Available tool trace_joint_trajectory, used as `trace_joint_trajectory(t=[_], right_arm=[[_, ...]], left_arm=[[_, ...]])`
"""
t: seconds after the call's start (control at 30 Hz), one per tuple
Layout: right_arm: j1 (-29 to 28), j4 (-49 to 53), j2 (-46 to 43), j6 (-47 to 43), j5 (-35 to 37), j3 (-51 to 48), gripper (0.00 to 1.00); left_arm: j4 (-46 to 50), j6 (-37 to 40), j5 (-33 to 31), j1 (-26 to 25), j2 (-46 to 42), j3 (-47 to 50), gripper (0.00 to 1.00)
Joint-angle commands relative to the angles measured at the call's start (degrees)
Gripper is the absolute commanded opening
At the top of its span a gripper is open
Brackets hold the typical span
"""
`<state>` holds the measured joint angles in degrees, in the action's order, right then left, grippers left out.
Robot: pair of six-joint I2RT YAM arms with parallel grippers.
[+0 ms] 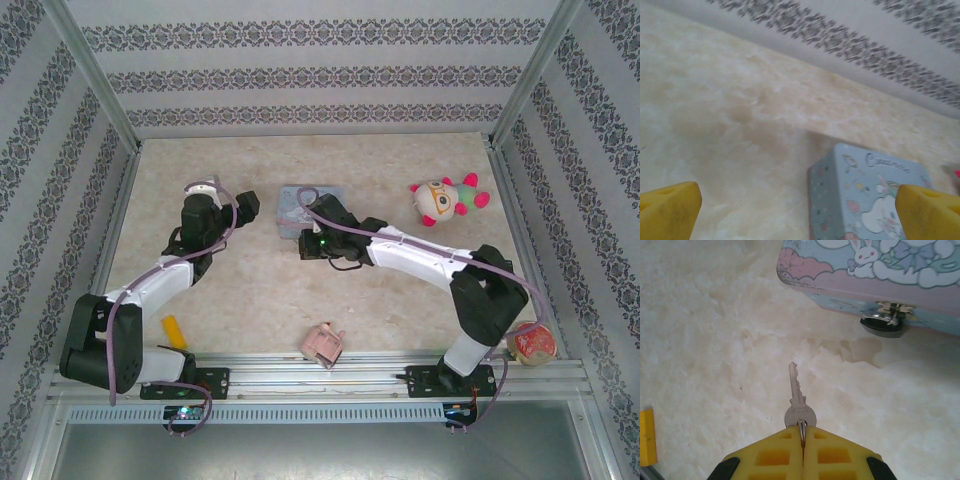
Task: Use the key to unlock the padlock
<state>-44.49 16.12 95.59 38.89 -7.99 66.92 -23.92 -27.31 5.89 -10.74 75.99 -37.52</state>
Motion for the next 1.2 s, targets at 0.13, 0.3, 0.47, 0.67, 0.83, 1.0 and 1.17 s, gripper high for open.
trace_joint_trajectory(t=[0.13,0.3,0.47,0.67,0.83,1.0,1.17], right_arm=[[5.02,1.11,-8.41,1.78,-5.3,-4.38,0.0],[11.47,0.94,-13.0,3.1,-14.03,-7.09,0.0],[18.27,1.03,-18.03,4.38,-22.45,-9.04,0.0],[23.97,0.51,-21.48,7.1,-31.04,-9.31,0.0],[24.57,0.22,-20.7,8.06,-37.27,-7.31,0.0],[23.34,-0.85,-19.09,9.09,-40.2,-5.89,0.0],[21.93,-1.18,-18.3,9.44,-41.31,-4.38,0.0]], left_arm=[[-22.47,5.7,14.83,0.59,-1.2,4.19,0.99],[-28.94,7.94,25.83,0.46,0.42,3.83,0.99],[-31.21,12.05,36.02,-1.16,2.49,2.45,0.99],[-24.17,23.81,39.38,-6.75,3.84,0.13,0.96],[-18.09,29.75,41.39,-9.94,6.63,-4.25,0.95],[-19.22,32.59,43.75,-10.98,9.71,-5.89,0.86],[-19.1,33.71,48.25,-11.08,11.62,-7.36,0.8]])
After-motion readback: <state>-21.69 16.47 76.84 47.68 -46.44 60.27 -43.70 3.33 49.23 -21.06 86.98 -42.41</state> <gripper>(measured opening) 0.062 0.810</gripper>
